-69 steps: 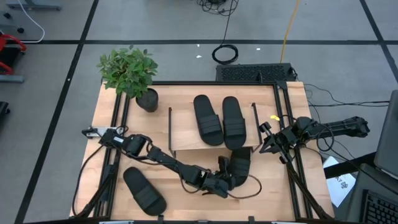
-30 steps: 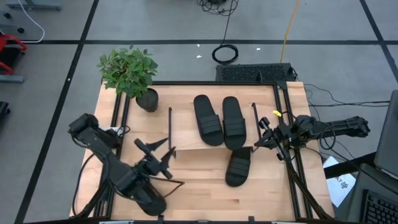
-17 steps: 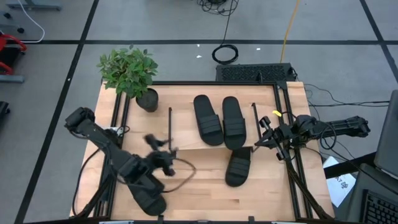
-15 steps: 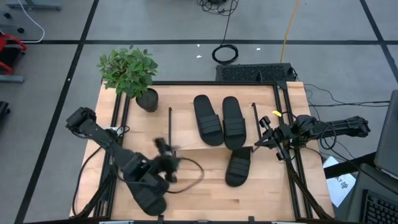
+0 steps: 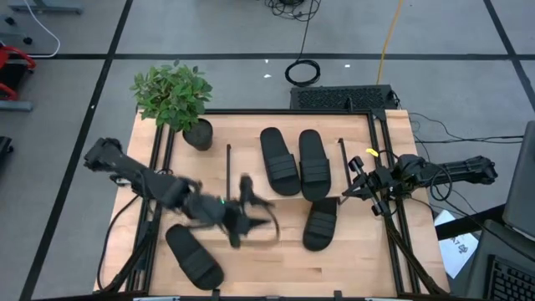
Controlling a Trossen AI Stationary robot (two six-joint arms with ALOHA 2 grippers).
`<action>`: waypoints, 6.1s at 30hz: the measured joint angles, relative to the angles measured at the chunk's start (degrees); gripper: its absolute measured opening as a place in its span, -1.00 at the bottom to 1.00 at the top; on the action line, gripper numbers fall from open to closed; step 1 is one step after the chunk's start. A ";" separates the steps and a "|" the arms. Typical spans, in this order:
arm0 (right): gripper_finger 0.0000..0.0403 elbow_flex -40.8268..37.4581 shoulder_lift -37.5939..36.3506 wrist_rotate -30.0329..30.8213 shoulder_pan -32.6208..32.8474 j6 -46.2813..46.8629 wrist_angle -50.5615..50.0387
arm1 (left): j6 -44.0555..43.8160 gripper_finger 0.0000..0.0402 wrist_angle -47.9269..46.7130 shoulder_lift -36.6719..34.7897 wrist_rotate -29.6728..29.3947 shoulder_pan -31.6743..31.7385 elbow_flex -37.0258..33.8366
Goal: Pick and place slides into the shelf
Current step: Put the black slide under the shelf
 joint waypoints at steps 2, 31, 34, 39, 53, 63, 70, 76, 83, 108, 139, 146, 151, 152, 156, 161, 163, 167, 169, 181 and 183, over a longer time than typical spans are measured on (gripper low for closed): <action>-1.00 0.00 0.00 -0.04 0.00 0.02 0.00 | -0.01 0.05 -0.52 -3.52 0.76 1.92 -0.04; -0.64 1.25 -0.72 5.27 0.00 -1.18 -6.83 | -24.48 0.05 41.75 -43.85 -29.72 -9.17 -66.85; -0.46 3.98 -0.92 7.83 0.00 1.82 -13.15 | -29.71 0.05 42.05 -44.23 -25.53 -9.16 -69.79; -0.24 6.18 -0.90 7.72 0.00 3.09 -19.42 | -36.04 0.06 43.05 -44.21 -18.75 -8.94 -72.40; -0.09 13.46 -1.43 10.66 0.00 11.09 -38.74 | -42.80 0.25 45.24 -38.77 -11.11 -6.20 -72.96; -0.09 23.20 -2.21 12.43 0.02 21.53 -56.82 | -39.35 0.29 50.07 -33.99 -10.67 -6.20 -72.98; -0.09 21.76 -3.05 8.54 0.00 26.09 -61.28 | -37.85 0.30 51.08 -33.71 -10.69 -6.20 -72.98; -0.09 20.15 -3.06 2.99 0.02 26.25 -58.21 | -38.19 0.31 50.90 -33.69 -10.72 -5.48 -72.98; -0.09 14.64 -3.11 -0.58 0.00 28.01 -49.83 | -39.66 0.31 50.25 -33.70 -10.71 -3.76 -72.98; -0.09 8.20 -3.02 -5.97 0.02 26.35 -35.81 | -39.77 0.30 48.70 -33.71 -6.60 -0.63 -72.96; -0.09 8.20 -2.80 -5.81 0.02 28.13 -30.31 | -37.12 -0.31 43.23 -25.52 -3.98 1.70 -62.84; -0.09 8.22 -2.82 -5.75 0.02 28.29 -29.83 | -38.28 -0.34 42.97 -25.54 0.42 5.68 -62.84; -0.09 8.22 -2.82 -4.39 0.02 26.99 -28.99 | -38.33 -0.36 43.04 -25.54 3.68 6.07 -62.84; -0.09 8.23 -2.82 -4.39 0.00 26.95 -28.62 | -38.33 -0.36 43.11 -25.54 4.27 6.07 -62.84; -0.09 8.25 -2.82 -4.40 0.00 26.90 -26.44 | -38.91 -0.36 43.19 -25.54 5.61 6.02 -62.84; -0.09 8.26 -2.82 -4.39 0.00 26.43 -26.51 | -39.20 -0.36 43.34 -25.52 8.48 5.67 -62.84; -0.09 8.26 -2.82 -4.37 0.00 26.08 -26.51 | -38.27 -0.36 43.73 -25.19 9.41 5.34 -62.84; -0.09 8.26 -2.80 -3.67 0.00 25.14 -26.52 | -37.17 -0.36 43.73 -25.12 7.39 4.66 -62.80; -0.09 8.26 -2.80 -3.00 0.02 24.90 -26.56 | -35.68 -0.36 43.62 -25.12 7.20 4.40 -62.80; -0.09 8.26 -2.80 -2.07 0.02 24.90 -30.12 | -33.43 -0.09 42.05 -25.50 3.93 4.20 -62.75; -0.09 8.26 -2.80 -1.37 0.00 24.92 -30.35 | -33.56 0.04 42.08 -25.50 3.93 4.20 -62.75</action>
